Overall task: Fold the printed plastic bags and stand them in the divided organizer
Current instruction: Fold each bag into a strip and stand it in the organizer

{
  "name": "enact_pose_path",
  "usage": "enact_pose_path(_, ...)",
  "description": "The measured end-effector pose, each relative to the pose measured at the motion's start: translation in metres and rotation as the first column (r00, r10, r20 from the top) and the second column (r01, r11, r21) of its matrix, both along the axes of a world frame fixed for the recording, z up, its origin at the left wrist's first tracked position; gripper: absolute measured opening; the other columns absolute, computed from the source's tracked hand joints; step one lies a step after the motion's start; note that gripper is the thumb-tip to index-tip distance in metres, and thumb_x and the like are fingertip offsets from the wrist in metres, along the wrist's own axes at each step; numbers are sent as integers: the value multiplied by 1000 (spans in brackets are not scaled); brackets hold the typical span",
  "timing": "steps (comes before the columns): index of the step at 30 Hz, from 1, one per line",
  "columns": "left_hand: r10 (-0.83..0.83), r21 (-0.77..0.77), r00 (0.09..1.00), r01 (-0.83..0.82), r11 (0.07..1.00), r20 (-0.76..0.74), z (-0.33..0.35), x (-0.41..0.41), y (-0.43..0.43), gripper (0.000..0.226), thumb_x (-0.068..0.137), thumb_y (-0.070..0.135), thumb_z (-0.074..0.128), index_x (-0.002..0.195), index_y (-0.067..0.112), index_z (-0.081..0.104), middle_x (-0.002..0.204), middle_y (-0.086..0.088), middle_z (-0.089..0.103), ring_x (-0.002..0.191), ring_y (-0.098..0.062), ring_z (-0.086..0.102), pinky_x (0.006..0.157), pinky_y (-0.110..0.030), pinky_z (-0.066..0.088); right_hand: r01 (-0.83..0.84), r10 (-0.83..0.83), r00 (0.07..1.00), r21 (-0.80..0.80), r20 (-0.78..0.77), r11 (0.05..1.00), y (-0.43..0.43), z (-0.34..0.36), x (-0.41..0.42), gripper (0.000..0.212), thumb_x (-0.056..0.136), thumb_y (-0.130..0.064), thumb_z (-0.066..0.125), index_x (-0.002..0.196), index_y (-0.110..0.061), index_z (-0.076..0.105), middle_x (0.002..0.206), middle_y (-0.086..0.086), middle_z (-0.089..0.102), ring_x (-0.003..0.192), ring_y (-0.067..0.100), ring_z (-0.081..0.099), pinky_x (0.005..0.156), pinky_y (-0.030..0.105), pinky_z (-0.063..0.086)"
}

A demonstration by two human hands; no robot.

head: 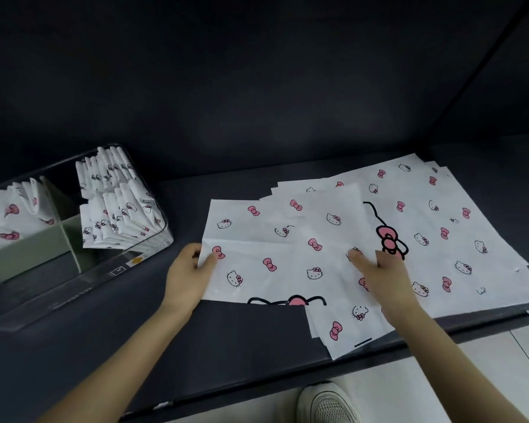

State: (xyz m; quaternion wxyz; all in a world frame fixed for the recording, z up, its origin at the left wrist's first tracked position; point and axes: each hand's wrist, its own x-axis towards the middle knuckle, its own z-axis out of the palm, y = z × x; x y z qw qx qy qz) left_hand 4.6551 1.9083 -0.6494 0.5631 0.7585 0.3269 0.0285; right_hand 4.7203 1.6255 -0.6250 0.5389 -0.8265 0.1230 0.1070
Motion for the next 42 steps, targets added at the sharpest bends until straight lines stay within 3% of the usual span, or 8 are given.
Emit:
enact_pose_path(4, -81, 279, 997, 83, 957, -21, -5, -7, 1, 28, 89, 14, 65, 113, 4, 56, 77, 14, 57, 67, -6, 55, 55, -10, 36, 112, -122, 990, -122, -74, 986, -3, 0, -7, 54, 86, -17, 66, 51, -17, 24, 33, -11, 21, 33, 8, 26, 49, 23, 20)
enact_pose_path(9, -184, 537, 982, 175, 825, -38, -8, -16, -3, 42, 86, 5, 64, 125, 7, 51, 83, -4, 57, 69, -21, 53, 60, -31, 36, 108, -117, 993, -235, -21, 966, 0, -4, -8, 60, 80, -18, 73, 51, -18, 20, 31, -6, 18, 29, 8, 32, 53, 28, 16)
enact_pose_path(14, -344, 889, 939, 172, 425, -18, -18, -17, -2, 38, 82, 19, 62, 117, 2, 61, 107, -22, 55, 89, -38, 53, 74, -46, 47, 119, -131, 991, -321, -17, 939, 1, -9, -3, 59, 81, -21, 72, 49, -16, 23, 25, -8, 23, 38, 13, 49, 49, 27, 16)
enact_pose_path(19, -624, 835, 768, 432, 341, -143, -23, -15, -14, 50, 99, 41, 30, 134, 15, 56, 146, -16, 42, 137, -36, 34, 117, -41, 17, 118, -118, 993, -365, 25, 923, 0, -12, -3, 58, 83, -23, 70, 49, -14, 25, 23, -10, 29, 38, 12, 38, 47, 26, 16)
enact_pose_path(24, -623, 796, 701, 572, 199, -347, -41, -17, -22, 61, 99, 59, 12, 148, 29, 33, 157, -7, 23, 146, -28, 14, 115, -48, 2, 133, -127, 991, -435, 42, 891, 2, -16, 0, 52, 84, -27, 69, 50, -14, 32, 29, -9, 38, 42, 14, 38, 46, 26, 20)
enact_pose_path(30, -594, 798, 713, 573, 187, -373, -42, -17, -25, 69, 94, 69, 11, 149, 31, 28, 158, -7, 21, 147, -28, 13, 114, -53, 5, 113, 461, 798, -847, 389, 519, 26, -27, -34, 53, 87, -47, 50, 126, -12, 58, 122, 18, 59, 107, 36, 57, 91, 49, 38)
enact_pose_path(34, -585, 788, 714, 585, 194, -386, -42, -17, -26, 74, 91, 74, 11, 148, 31, 30, 157, -7, 23, 146, -28, 14, 113, -55, 9, -251, 667, 715, -812, 212, 527, 63, -52, -61, 52, 90, -48, 41, 136, -26, 52, 143, 20, 45, 132, 38, 43, 108, 59, 17)
enact_pose_path(42, -570, 778, 717, 596, 201, -402, -39, -17, -26, 73, 88, 76, 4, 149, 36, 14, 160, -4, 10, 148, -24, 1, 115, -52, -1, -266, 469, 876, -698, 112, 664, -22, -52, -55, 58, 86, -52, 27, 143, -41, 23, 157, 4, 21, 147, 15, 11, 115, 36, -12)
